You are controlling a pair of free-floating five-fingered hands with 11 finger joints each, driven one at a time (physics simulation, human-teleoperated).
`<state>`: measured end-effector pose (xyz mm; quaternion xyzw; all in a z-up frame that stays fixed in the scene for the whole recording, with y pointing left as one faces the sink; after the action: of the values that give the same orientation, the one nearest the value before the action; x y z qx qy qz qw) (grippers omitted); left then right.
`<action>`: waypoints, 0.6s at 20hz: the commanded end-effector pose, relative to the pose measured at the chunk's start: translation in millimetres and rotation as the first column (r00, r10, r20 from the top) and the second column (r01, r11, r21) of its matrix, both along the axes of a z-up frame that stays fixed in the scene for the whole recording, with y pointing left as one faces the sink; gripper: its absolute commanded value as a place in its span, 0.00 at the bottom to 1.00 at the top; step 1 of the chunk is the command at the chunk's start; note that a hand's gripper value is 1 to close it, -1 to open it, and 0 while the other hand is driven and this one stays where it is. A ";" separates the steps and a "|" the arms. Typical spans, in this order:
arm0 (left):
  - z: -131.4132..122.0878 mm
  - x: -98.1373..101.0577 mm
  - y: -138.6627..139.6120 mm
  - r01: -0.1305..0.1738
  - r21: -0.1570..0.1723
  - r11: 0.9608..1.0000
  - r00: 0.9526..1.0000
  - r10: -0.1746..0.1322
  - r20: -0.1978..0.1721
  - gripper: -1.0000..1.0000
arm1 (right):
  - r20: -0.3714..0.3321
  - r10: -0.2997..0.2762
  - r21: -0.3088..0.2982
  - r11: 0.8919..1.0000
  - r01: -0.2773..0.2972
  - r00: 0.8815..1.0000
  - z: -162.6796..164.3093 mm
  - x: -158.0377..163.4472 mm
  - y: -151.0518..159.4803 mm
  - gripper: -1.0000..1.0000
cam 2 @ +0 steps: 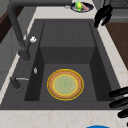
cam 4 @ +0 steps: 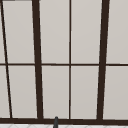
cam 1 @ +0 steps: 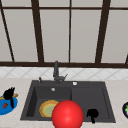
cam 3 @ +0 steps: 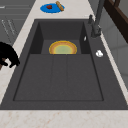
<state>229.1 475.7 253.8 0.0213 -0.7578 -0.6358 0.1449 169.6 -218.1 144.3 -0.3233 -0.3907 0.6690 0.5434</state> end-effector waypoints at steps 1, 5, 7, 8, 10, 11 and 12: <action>6.0 -19.9 -16.4 0.025 0.042 0.999 0.997 -0.022 -0.075 0.00 | 0.000 0.000 0.000 1.000 0.000 1.000 0.0 0.0 0.0 0.50; 12.0 -41.6 -33.6 0.028 0.044 0.999 0.995 -0.023 -0.102 0.00 | 0.000 0.000 0.000 1.000 0.000 1.000 0.0 0.0 0.0 0.50; 15.3 -52.5 -42.3 0.029 0.045 0.999 0.993 -0.024 -0.116 0.00 | 0.000 0.000 0.000 1.000 0.000 1.000 0.0 0.0 0.0 0.50; 16.6 -58.1 -46.8 0.029 0.045 0.999 0.992 -0.023 -0.123 0.00 | 0.000 0.000 0.000 1.000 0.000 1.000 0.0 0.0 0.0 0.50; 19.9 -68.4 -55.1 0.033 0.046 0.998 0.990 -0.027 -0.139 0.00 | 0.000 0.000 0.000 1.000 0.000 1.000 0.0 0.0 0.0 0.50; 21.2 -73.7 -59.6 0.034 0.046 0.998 0.989 -0.027 -0.145 0.00 | 0.000 0.000 0.000 1.000 0.000 1.000 0.0 0.0 0.0 0.50; 22.9 -79.0 -63.9 0.036 0.047 0.998 0.988 -0.029 -0.153 0.00 | 0.000 0.000 0.000 1.000 0.000 1.000 0.0 0.0 0.0 0.50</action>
<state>164.8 424.2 272.1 -0.0103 -0.7484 -0.6403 0.1727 169.6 -218.1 144.3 -0.3233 -0.3907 0.6690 0.5434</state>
